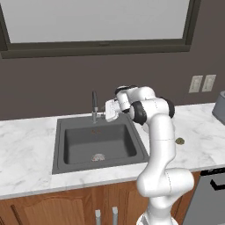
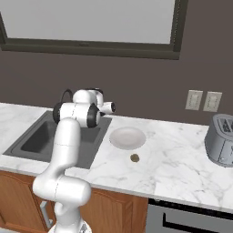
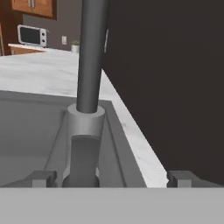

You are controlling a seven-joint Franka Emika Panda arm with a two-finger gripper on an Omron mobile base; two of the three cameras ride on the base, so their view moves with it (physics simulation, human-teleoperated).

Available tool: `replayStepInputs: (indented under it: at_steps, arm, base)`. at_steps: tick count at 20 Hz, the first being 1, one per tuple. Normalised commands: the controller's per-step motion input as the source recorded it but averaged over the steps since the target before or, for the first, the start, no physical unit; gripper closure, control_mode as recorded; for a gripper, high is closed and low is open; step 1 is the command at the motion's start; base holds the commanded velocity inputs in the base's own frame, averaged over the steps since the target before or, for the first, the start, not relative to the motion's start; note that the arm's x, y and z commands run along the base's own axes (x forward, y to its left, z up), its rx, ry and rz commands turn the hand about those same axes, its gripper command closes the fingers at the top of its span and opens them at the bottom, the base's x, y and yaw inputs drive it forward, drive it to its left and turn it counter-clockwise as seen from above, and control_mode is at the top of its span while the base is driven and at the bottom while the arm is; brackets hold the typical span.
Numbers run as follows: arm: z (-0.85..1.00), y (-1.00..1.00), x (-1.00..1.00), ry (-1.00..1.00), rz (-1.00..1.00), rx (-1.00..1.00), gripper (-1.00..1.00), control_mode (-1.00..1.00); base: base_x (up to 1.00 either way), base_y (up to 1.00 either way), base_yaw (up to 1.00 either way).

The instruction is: Turn on the sink faucet. Then move the garlic from the counter to the sink. Turn off the sink. Move the vegetable from the sink to the pot next to the stove. Finally move the pot to the front right burner.

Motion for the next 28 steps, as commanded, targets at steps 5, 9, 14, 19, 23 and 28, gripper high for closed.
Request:
replayStepInputs:
  at_steps: [5, 9, 14, 19, 23, 28]
  arm:
    - [0.06, 0.01, 0.0, 0.08, 0.02, 0.02, -1.0, -1.0]
    - [0.06, 0.06, 0.0, 0.09, 0.02, 0.01, -1.0, -1.0]
    - [0.02, 0.08, 0.0, 0.08, 0.01, 0.01, -1.0, -1.0]
    - [0.0, 0.1, 0.0, 0.03, 0.0, 0.01, -1.0, -1.0]
    - [-0.05, 0.2, 0.03, 0.02, 0.0, 0.0, 1.0, -1.0]
    - [-0.07, 0.24, 0.08, 0.0, 0.0, 0.0, 1.0, -1.0]
  base:
    - [0.0, 0.0, 0.0]
    - [0.0, 0.0, 0.0]
    - [0.0, 0.0, 0.0]
    - [0.0, 0.0, 0.0]
    - [0.0, 0.0, 0.0]
    - [0.0, 0.0, 0.0]
